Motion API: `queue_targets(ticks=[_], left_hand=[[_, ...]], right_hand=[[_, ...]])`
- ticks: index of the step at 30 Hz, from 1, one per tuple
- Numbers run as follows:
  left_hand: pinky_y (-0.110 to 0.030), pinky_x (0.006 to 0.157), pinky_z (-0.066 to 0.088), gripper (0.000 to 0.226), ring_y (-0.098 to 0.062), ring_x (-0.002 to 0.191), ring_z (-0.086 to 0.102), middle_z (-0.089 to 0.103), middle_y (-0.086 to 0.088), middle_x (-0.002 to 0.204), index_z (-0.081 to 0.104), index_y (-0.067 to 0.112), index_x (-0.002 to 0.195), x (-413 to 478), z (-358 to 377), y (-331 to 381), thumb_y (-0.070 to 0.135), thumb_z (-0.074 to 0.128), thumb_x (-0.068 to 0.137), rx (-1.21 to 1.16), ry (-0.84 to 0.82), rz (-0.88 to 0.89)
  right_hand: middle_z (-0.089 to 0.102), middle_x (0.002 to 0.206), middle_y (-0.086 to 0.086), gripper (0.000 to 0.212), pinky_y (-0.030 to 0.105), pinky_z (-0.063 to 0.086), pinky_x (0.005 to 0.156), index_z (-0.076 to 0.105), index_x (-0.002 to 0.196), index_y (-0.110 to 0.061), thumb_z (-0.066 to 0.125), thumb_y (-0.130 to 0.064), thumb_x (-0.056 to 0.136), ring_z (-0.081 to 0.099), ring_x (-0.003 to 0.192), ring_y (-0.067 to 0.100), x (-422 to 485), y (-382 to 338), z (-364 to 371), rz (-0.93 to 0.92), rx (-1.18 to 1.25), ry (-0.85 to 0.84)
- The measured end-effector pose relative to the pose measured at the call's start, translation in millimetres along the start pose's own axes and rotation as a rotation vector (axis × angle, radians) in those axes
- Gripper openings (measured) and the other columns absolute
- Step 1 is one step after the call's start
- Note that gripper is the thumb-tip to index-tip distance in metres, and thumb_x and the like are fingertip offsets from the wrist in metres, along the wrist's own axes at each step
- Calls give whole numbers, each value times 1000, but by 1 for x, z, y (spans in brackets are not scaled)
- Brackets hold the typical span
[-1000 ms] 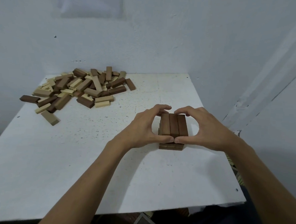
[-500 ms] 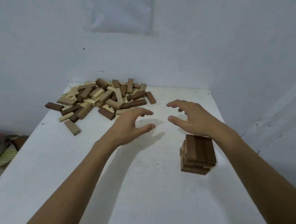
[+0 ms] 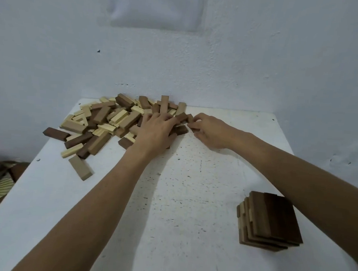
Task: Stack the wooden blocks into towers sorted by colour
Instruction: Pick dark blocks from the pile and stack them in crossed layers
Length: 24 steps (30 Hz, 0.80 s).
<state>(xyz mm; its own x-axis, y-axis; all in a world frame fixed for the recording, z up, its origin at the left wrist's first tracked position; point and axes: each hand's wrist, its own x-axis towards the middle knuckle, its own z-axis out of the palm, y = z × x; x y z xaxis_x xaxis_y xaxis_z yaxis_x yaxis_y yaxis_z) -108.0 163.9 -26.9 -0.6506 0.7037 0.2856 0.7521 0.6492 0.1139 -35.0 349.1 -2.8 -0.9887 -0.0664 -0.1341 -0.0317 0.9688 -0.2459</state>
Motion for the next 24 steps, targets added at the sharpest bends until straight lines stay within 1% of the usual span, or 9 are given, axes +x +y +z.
queue_targets(ticks=[3, 7, 10, 12, 14, 17, 21, 23, 24], left_hand=[[-42, 91, 31, 39, -31, 107, 58, 64, -1, 120, 59, 28, 129, 2, 2, 3, 29, 64, 90, -32, 19, 10], [-41, 89, 31, 27, -29, 105, 61, 66, -1, 118, 68, 24, 114, -2, 1, 9, 30, 64, 88, -51, -4, 26], [-38, 81, 29, 33, -28, 98, 61, 67, 0, 110, 64, 34, 122, -12, 1, 15, 35, 63, 89, -20, 15, 56], [-38, 81, 30, 34, -29, 95, 61, 68, -2, 104, 61, 34, 124, -23, -1, 21, 39, 60, 90, 20, 17, 58], [-40, 83, 32, 34, -31, 94, 60, 69, -5, 99, 61, 32, 124, -36, -3, 27, 42, 57, 92, 30, 14, 45], [-41, 81, 33, 36, -30, 91, 60, 70, -4, 95, 58, 34, 126, -59, -3, 33, 43, 57, 92, 78, 35, 57], [-37, 77, 31, 36, -28, 86, 59, 69, -2, 90, 59, 34, 125, -91, -8, 37, 46, 54, 92, 88, 65, 47], [-38, 77, 32, 40, -28, 87, 58, 68, -1, 89, 64, 33, 120, -108, -13, 38, 52, 44, 91, 72, 64, 27], [-38, 78, 33, 43, -27, 88, 58, 67, 0, 90, 65, 33, 117, -117, -17, 39, 54, 42, 88, 58, 61, 12]], right_hand=[[50, 124, 9, 32, 24, 34, 80, 61, 130, -13, 49, -18, 101, 54, 106, 25, 1, 1, 3, 18, 15, 62], [48, 107, 4, 22, 27, 38, 75, 67, 116, -13, 55, -15, 97, 53, 92, 22, -4, -4, -1, 48, 1, 60], [47, 97, 1, 21, 29, 41, 71, 69, 106, -12, 54, -5, 93, 53, 88, 22, -12, -13, -5, 63, -24, 10], [51, 92, 2, 21, 31, 44, 70, 69, 99, -11, 53, -1, 90, 58, 91, 27, -19, -21, -5, 83, -20, -14], [54, 92, 3, 21, 30, 42, 68, 68, 97, -11, 53, 1, 89, 59, 94, 28, -28, -29, -4, 104, -23, -33], [59, 101, 4, 25, 29, 44, 73, 69, 105, -11, 52, 0, 90, 59, 98, 26, -42, -43, -1, 130, -21, -58], [66, 110, 19, 27, 41, 52, 78, 69, 106, 1, 49, 4, 88, 61, 102, 34, -61, -66, 8, 166, -17, -48], [62, 109, 22, 27, 38, 48, 68, 67, 105, 3, 48, 4, 86, 61, 98, 36, -70, -80, 17, 184, -19, -7], [59, 107, 19, 25, 35, 45, 65, 66, 103, 1, 47, 4, 87, 60, 93, 35, -76, -86, 22, 191, -10, 23]])
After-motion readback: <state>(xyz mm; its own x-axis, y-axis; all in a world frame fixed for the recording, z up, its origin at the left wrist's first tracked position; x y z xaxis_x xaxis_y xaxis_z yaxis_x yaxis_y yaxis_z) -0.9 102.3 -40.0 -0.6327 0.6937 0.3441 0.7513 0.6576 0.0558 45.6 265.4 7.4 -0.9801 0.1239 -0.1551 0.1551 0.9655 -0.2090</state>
